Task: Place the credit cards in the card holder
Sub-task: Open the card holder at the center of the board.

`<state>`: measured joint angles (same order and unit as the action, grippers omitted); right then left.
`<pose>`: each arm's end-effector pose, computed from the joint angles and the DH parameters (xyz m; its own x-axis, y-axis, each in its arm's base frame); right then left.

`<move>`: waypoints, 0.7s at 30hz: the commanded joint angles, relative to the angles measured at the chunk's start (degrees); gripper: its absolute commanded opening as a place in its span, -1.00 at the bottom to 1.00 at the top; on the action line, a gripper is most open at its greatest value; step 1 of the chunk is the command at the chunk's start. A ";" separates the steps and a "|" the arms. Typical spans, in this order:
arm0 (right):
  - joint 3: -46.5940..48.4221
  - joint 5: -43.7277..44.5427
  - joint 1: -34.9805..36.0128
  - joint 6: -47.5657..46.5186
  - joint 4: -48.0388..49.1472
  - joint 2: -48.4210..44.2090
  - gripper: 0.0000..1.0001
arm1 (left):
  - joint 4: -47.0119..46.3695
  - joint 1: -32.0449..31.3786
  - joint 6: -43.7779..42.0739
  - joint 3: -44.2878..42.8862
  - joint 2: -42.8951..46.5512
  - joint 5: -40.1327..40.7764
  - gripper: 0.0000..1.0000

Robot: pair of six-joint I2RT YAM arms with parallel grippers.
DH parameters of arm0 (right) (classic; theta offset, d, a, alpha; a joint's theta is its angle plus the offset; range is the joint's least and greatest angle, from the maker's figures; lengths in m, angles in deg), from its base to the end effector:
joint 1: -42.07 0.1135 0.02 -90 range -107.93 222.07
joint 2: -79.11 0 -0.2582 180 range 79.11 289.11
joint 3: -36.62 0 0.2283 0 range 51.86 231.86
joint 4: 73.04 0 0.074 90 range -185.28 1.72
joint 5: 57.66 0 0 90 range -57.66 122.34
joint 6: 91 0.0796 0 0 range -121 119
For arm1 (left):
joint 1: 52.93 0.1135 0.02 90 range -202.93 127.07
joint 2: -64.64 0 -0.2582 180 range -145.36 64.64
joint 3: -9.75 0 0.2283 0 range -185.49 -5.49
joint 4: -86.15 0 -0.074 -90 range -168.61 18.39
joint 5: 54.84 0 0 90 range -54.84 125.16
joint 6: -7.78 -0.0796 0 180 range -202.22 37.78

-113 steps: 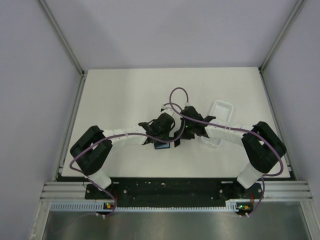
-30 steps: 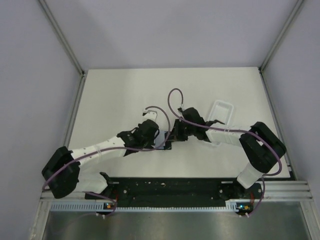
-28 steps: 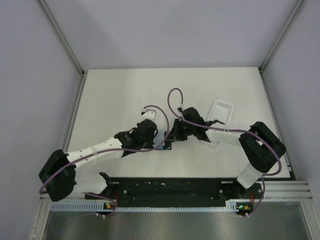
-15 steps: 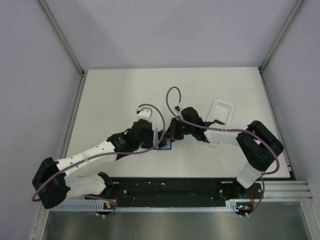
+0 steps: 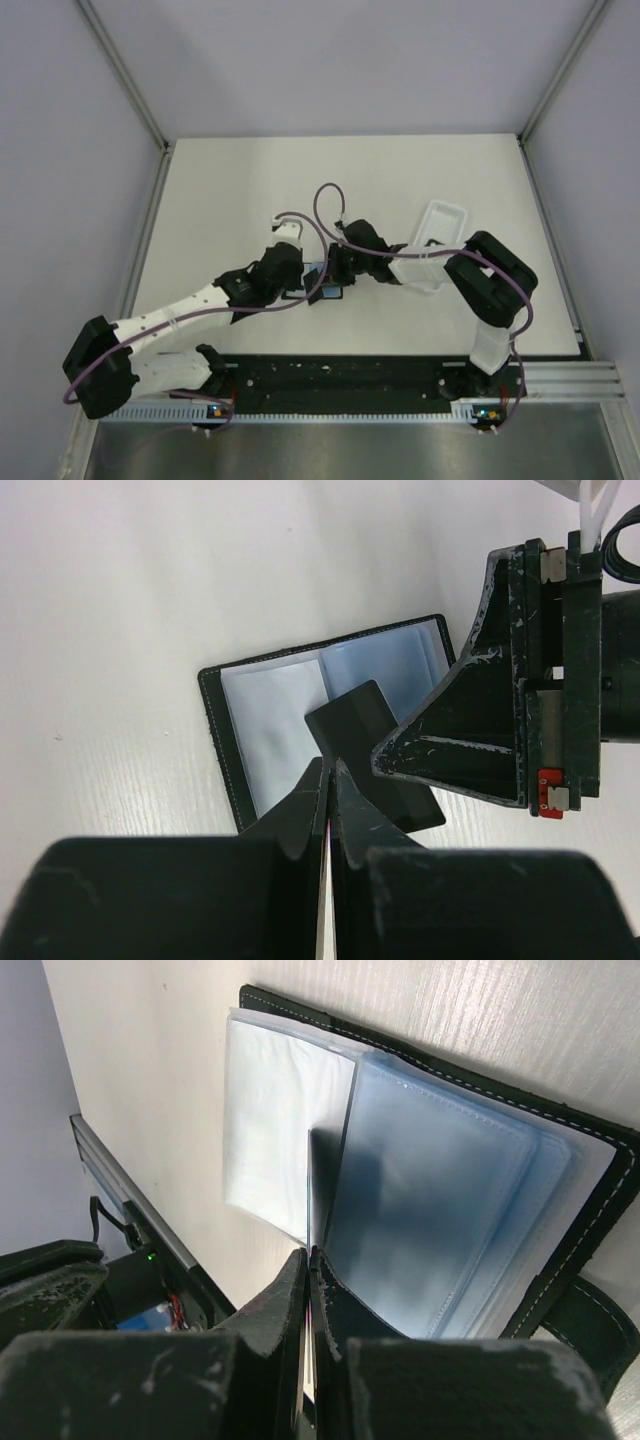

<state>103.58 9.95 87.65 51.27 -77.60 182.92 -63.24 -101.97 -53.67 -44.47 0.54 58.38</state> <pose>0.2408 0.2891 0.1297 -0.9637 0.0614 -0.2597 -0.1603 0.6448 0.7474 0.1837 -0.1637 0.2110 -0.6116 0.0346 -0.7904 0.2335 0.9624 -0.1386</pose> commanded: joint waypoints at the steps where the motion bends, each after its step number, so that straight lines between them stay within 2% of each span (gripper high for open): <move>1: 2.68 2.26 1.00 -0.15 -0.04 0.43 -1.00 | -5.61 0.26 0.18 1.97 0.55 -1.86 -0.91; 5: 2.15 3.23 1.00 -0.15 -0.83 -0.18 -1.00 | -8.87 0.26 1.59 3.21 -3.39 -3.00 -0.86; 11: 1.10 5.33 0.91 -1.11 -2.85 -4.48 -1.00 | -10.72 0.43 3.17 3.03 -8.24 -4.32 -0.98; 21: -1.10 15.27 -1.99 -3.31 -14.97 -14.51 -1.00 | -11.60 0.52 1.94 0.14 -9.90 -4.77 -1.00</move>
<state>103.12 19.78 87.12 49.52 -86.82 171.99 -71.74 -101.73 -51.66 -41.74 -8.18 54.03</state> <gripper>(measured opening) 0.006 0.014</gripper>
